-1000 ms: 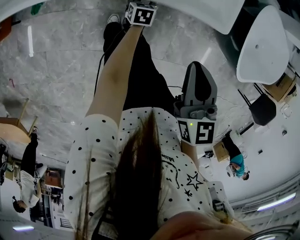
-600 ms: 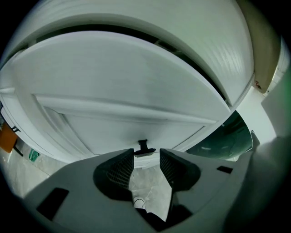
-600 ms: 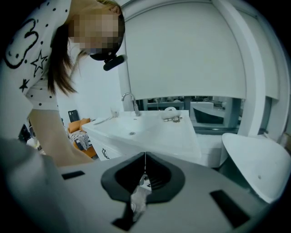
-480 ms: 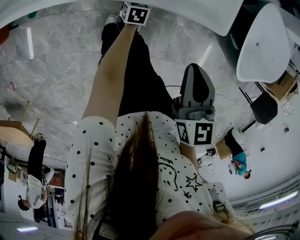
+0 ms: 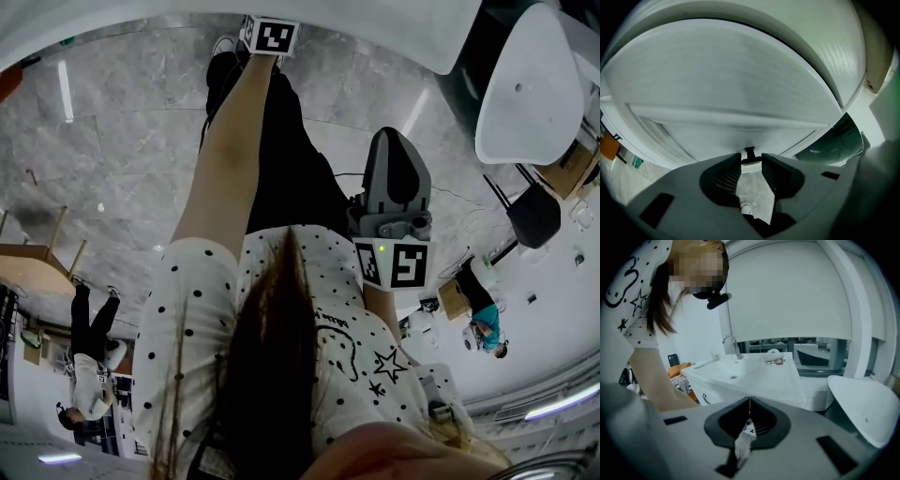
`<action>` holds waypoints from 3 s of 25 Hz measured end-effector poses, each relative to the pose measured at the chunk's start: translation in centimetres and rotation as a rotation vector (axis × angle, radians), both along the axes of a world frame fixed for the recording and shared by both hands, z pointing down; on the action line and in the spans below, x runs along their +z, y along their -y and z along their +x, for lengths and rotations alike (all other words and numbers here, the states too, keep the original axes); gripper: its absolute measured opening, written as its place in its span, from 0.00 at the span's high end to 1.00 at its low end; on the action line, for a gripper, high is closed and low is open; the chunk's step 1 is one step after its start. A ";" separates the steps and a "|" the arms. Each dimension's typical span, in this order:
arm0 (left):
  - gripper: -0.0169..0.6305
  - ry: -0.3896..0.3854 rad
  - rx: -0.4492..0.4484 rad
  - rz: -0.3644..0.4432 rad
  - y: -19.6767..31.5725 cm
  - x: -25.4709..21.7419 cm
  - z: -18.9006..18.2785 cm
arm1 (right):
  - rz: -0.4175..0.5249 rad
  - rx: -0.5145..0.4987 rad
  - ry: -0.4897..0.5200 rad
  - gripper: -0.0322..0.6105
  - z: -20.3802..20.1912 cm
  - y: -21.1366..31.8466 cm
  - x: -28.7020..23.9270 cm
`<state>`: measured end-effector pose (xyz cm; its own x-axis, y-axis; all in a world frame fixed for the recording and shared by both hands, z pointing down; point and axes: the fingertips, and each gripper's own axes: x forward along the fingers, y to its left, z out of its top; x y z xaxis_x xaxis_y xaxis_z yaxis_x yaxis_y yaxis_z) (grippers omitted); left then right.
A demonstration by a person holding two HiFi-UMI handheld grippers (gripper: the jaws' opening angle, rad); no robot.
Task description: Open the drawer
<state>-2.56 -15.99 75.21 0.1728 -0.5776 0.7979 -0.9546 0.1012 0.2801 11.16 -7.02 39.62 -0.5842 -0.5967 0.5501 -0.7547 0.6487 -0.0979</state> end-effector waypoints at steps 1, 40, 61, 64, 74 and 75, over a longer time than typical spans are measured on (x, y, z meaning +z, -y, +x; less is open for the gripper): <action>0.76 -0.003 0.002 -0.004 -0.1 0.0 0.1 | 0.000 0.000 -0.001 0.93 0.0 0.1 0.0; 0.76 -0.040 0.030 -0.081 -10.2 0.5 4.2 | -0.040 -0.068 -0.001 0.93 -2.9 -2.7 1.3; 0.76 -0.052 0.032 -0.092 -11.7 0.1 5.3 | -0.054 -0.056 -0.002 0.93 -3.3 -3.9 1.4; 0.76 -0.050 0.028 -0.085 -11.7 0.1 5.1 | -0.051 -0.059 -0.001 0.93 -3.5 -4.0 1.4; 0.76 -0.050 0.029 -0.071 -11.9 0.6 4.7 | -0.043 -0.056 -0.007 0.93 -3.2 -3.9 1.6; 0.76 -0.049 0.029 -0.071 -11.9 0.6 4.7 | -0.043 -0.057 -0.007 0.93 -3.3 -3.9 1.6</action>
